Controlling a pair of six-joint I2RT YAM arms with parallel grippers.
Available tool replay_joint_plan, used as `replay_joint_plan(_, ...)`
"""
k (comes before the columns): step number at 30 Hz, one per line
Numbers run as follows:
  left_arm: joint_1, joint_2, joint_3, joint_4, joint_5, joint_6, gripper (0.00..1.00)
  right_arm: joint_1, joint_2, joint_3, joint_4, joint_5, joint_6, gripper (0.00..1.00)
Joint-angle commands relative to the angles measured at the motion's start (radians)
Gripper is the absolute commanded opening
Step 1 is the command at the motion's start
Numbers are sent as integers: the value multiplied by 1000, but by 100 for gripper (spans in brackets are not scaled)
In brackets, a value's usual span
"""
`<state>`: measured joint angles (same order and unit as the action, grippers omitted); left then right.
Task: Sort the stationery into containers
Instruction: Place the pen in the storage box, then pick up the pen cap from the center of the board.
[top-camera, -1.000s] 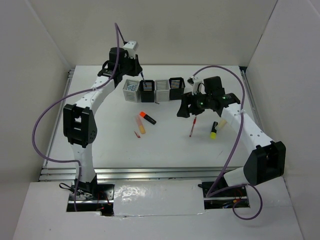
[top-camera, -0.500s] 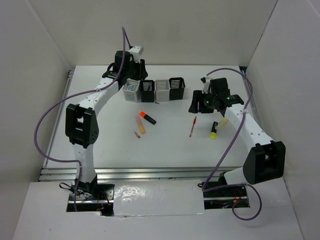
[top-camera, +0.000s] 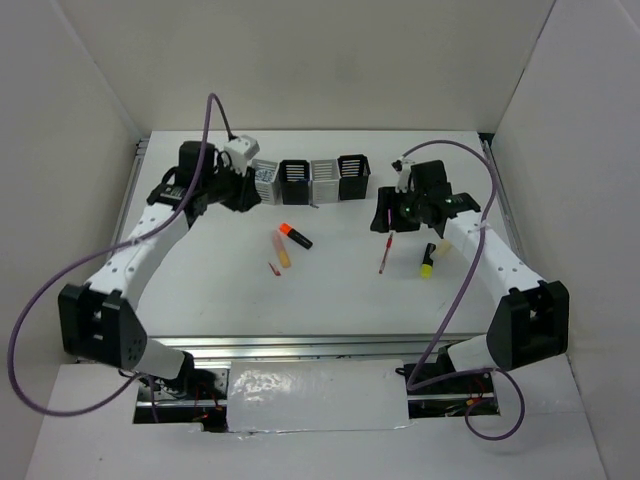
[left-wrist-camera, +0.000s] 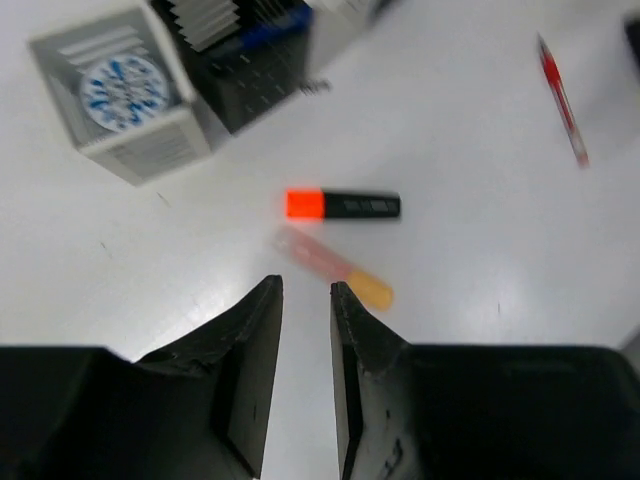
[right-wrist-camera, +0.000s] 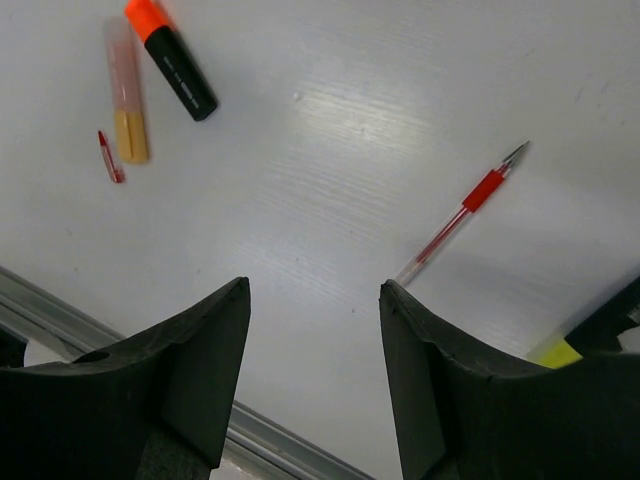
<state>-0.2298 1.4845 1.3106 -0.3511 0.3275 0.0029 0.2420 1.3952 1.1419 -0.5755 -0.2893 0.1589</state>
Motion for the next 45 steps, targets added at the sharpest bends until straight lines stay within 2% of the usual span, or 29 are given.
replay_joint_plan(1, 20, -107, -124, -202, 298, 352, 38, 39, -41, -16, 54, -14, -22, 61)
replay_joint_plan(2, 26, -127, -132, -260, 355, 531, 38, 45, -36, -13, 51, -20, -28, 61)
replay_joint_plan(3, 41, -125, -139, -370, 437, 624, 38, 48, -32, -5, 45, -21, -30, 61)
replay_joint_plan(4, 46, -119, -136, -428, 465, 813, 38, 55, -29, 1, 40, -24, -35, 61)
replay_joint_plan(5, 47, -90, -126, -481, 481, 903, 38, 57, -21, 5, 33, -24, -38, 61)
replay_joint_plan(6, 46, -67, -113, -540, 481, 993, 38, 59, -16, 15, 31, -25, -38, 61)
replay_joint_plan(7, 40, -38, -62, -651, 478, 1158, 38, 60, -13, 22, 26, -27, -41, 61)
replay_joint_plan(9, 11, 72, 42, -796, 453, 1338, 39, 60, -2, 36, 13, -34, -41, 61)
replay_joint_plan(10, -6, 117, 83, -918, 393, 1475, 40, 62, -1, 38, 11, -33, -44, 61)
replay_joint_plan(11, -26, 196, 116, -957, 355, 1503, 42, 62, 1, 39, 11, -31, -45, 62)
replay_joint_plan(13, -62, 250, 199, -999, 291, 1543, 42, 65, 2, 42, 6, -24, -48, 62)
replay_joint_plan(15, -86, 276, 207, -970, 266, 1548, 43, 63, 1, 38, 9, -16, -50, 62)
replay_joint_plan(21, -181, 203, 46, -700, 122, 1566, 42, 48, 1, 33, 11, -13, -53, 62)
replay_joint_plan(26, -226, 229, 26, -646, 82, 1617, 41, 39, 4, 33, 14, -24, -50, 62)
replay_joint_plan(35, -373, 283, -56, -528, -77, 1662, 39, 3, -8, 30, 17, -31, -45, 62)
replay_joint_plan(45, -390, 373, -31, -525, -169, 1683, 40, -29, -28, 5, 28, -65, -41, 62)
